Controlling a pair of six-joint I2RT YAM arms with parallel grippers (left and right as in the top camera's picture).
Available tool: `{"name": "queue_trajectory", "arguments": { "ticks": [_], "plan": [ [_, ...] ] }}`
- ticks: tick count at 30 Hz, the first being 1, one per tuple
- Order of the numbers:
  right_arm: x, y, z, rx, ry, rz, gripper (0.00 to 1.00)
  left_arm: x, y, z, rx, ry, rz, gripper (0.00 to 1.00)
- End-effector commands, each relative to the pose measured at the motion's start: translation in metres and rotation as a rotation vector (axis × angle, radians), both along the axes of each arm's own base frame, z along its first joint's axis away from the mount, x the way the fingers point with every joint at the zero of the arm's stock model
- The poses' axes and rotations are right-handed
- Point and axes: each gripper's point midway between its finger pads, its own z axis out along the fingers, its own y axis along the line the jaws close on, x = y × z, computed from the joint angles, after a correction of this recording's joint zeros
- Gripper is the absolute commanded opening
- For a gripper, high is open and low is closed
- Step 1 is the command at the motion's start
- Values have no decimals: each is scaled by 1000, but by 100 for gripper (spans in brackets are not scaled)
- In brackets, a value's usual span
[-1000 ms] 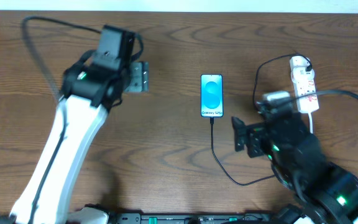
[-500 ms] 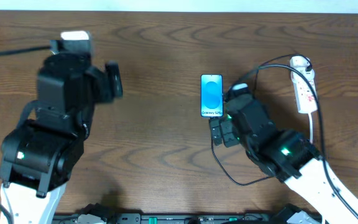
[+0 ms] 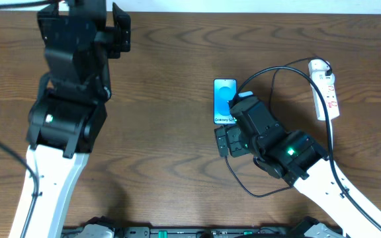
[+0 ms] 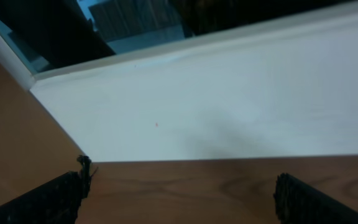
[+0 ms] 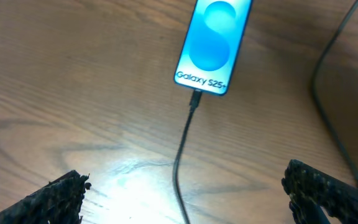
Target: Plug charger to phone and switch on socket
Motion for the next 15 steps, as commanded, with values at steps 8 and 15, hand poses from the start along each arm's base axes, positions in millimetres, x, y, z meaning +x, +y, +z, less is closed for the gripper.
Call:
{"name": "queue_trajectory", "arguments": {
  "ticks": [8,15],
  "plan": [
    [6,1,7,33,-22,-39,99,-43,31,16,46,-39,21,98],
    [14,7,13,92,-46,-81,99,-121,36,44,1,-214,-101,98]
  ]
}}
